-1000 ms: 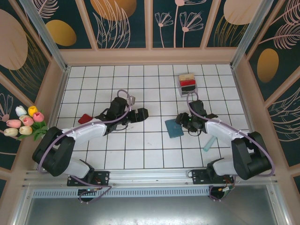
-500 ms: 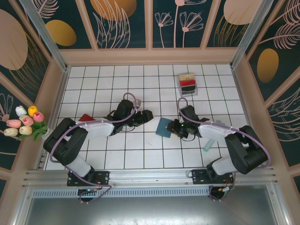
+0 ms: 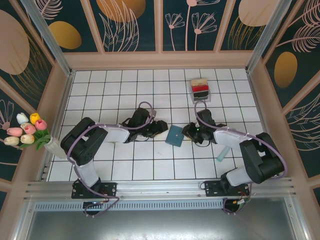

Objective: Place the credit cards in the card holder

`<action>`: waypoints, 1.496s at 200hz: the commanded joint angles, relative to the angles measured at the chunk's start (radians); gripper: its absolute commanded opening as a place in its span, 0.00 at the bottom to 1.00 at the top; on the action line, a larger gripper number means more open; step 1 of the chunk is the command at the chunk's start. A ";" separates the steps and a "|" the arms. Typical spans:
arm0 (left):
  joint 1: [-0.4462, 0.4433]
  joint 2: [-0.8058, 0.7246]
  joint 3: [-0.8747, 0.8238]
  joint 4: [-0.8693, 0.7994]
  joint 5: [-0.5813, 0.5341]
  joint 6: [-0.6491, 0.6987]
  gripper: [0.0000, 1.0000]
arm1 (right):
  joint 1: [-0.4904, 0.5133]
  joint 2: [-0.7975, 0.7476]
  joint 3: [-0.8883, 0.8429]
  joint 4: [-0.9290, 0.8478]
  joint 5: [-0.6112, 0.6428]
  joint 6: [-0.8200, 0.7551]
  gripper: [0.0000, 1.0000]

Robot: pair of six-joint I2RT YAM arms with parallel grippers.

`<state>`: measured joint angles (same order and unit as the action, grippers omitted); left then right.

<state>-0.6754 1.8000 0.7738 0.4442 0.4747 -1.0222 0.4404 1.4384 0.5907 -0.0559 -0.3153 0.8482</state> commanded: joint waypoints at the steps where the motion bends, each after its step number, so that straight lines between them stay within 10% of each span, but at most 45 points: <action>1: -0.009 0.038 0.051 0.000 0.042 0.026 0.55 | -0.006 -0.011 -0.010 0.049 -0.035 0.007 0.35; 148: -0.038 0.165 0.192 -0.170 0.083 0.106 0.51 | -0.011 0.108 0.032 0.054 -0.059 -0.033 0.29; 238: -0.039 0.114 0.180 -0.062 0.188 0.058 0.26 | -0.012 0.138 0.050 0.068 -0.063 -0.035 0.29; 299: -0.039 0.103 0.157 0.040 0.226 0.013 0.30 | -0.013 0.147 0.046 0.079 -0.062 -0.035 0.29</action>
<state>-0.6918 1.9373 0.9291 0.3752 0.5987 -0.9894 0.4259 1.5421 0.6186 -0.0109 -0.3878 0.8356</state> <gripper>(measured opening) 0.301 0.288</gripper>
